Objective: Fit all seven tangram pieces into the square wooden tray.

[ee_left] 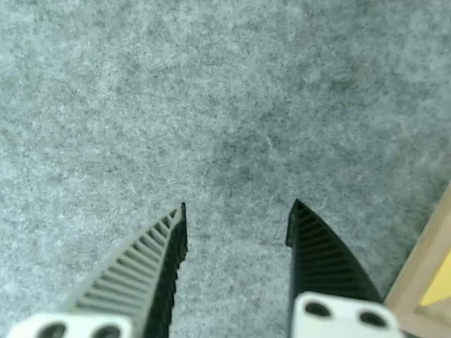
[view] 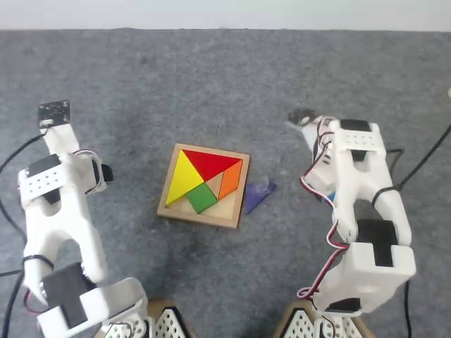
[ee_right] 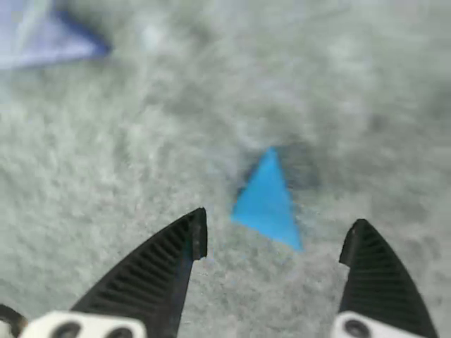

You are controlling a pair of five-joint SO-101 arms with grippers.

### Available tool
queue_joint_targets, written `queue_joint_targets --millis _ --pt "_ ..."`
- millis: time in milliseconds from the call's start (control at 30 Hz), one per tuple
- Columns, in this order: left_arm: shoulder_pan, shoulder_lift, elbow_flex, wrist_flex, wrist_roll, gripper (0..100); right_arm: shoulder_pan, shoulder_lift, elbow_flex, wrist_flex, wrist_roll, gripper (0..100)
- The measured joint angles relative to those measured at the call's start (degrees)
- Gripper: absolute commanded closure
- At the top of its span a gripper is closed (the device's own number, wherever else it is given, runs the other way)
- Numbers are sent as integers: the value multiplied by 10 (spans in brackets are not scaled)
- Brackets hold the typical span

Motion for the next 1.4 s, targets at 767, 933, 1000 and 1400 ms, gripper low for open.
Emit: queue_joint_targets --millis 767,933,1000,1400 --pt "0 0 0 0 0 772 25 -13 88 -102 113 950" --pt "0 0 0 0 0 772 25 -12 88 -101 106 953" --pt "0 0 0 0 0 772 24 -12 88 -101 89 951" --pt "0 0 0 0 0 772 -55 -12 23 -25 -242 950"
